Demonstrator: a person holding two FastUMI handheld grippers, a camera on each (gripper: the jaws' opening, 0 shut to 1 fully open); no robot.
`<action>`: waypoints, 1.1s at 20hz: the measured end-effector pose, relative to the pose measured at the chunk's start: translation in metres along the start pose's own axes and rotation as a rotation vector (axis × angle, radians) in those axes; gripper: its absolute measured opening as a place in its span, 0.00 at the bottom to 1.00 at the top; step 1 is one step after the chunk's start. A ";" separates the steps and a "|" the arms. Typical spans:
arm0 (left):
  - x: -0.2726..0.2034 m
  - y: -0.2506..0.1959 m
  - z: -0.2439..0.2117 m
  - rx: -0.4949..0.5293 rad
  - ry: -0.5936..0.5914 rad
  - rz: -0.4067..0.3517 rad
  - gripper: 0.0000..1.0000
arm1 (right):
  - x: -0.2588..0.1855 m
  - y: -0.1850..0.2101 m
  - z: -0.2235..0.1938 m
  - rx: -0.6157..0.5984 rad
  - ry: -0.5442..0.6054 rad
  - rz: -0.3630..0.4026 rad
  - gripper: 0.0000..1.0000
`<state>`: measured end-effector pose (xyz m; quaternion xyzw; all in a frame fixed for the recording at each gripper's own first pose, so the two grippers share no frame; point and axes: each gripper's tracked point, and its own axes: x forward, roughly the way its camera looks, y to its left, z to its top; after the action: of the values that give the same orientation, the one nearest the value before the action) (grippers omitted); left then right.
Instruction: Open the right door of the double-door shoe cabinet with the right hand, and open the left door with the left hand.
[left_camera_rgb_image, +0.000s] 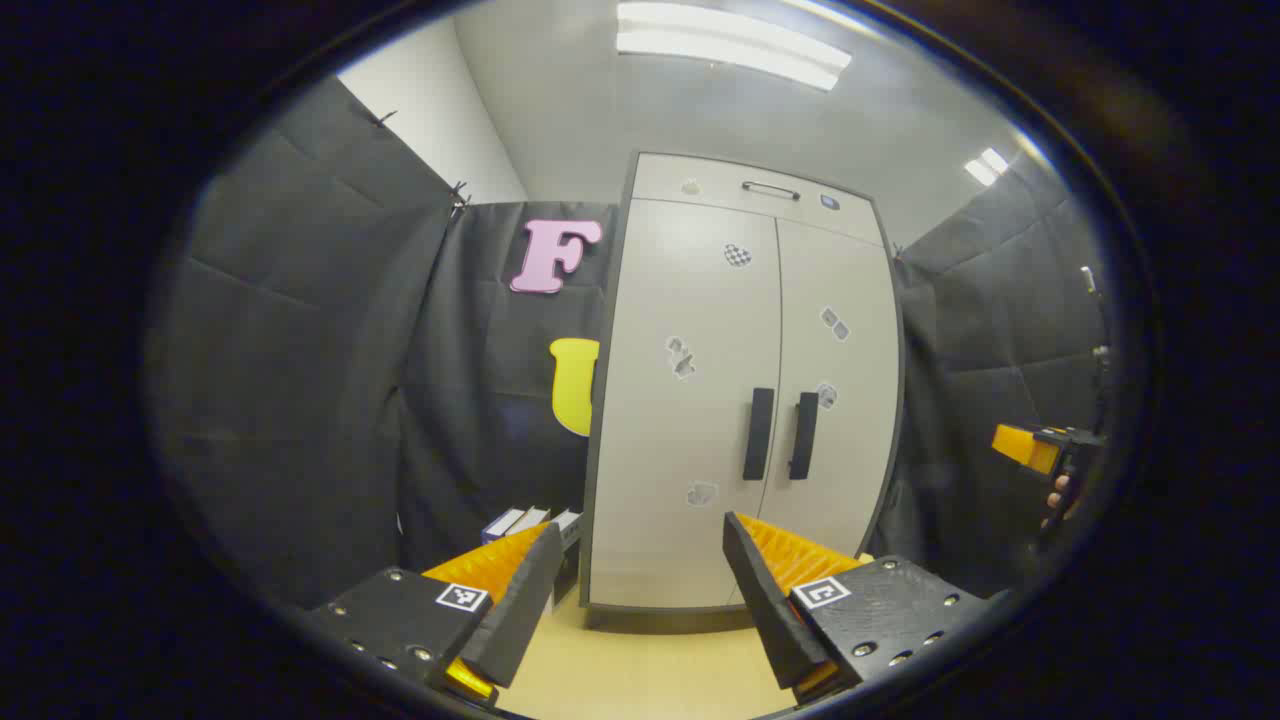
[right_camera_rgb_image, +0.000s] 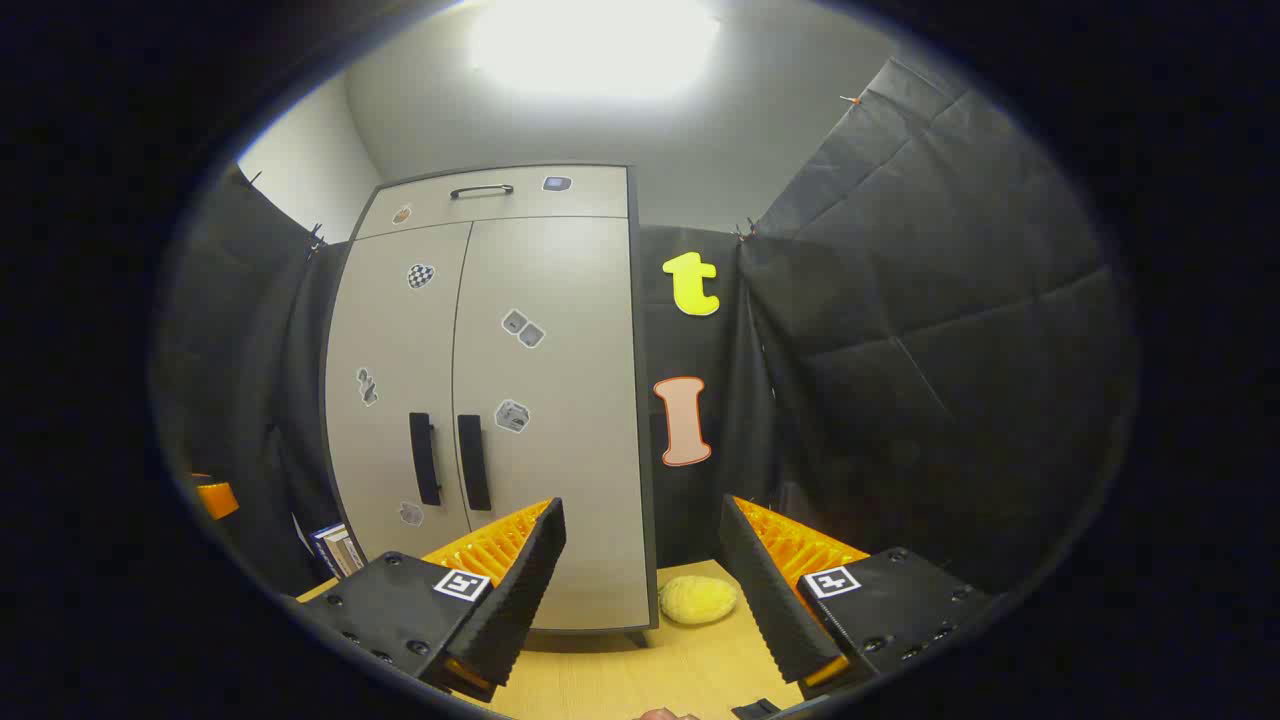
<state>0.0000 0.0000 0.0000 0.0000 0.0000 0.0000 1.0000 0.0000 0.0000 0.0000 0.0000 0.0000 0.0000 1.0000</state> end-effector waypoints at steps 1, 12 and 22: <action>0.003 -0.006 -0.005 -0.022 0.012 -0.013 0.94 | 0.000 0.000 -0.001 0.001 0.003 0.002 0.93; 0.008 -0.004 -0.022 -0.012 0.038 -0.005 0.94 | 0.006 0.001 -0.031 0.004 0.087 0.007 0.98; 0.017 -0.009 -0.037 0.007 0.074 -0.033 0.94 | 0.026 0.023 -0.029 0.059 0.116 0.023 0.98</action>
<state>0.0175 -0.0089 -0.0373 0.0037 0.0371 -0.0165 0.9992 0.0265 0.0228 -0.0291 0.0294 0.0579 0.0114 0.9978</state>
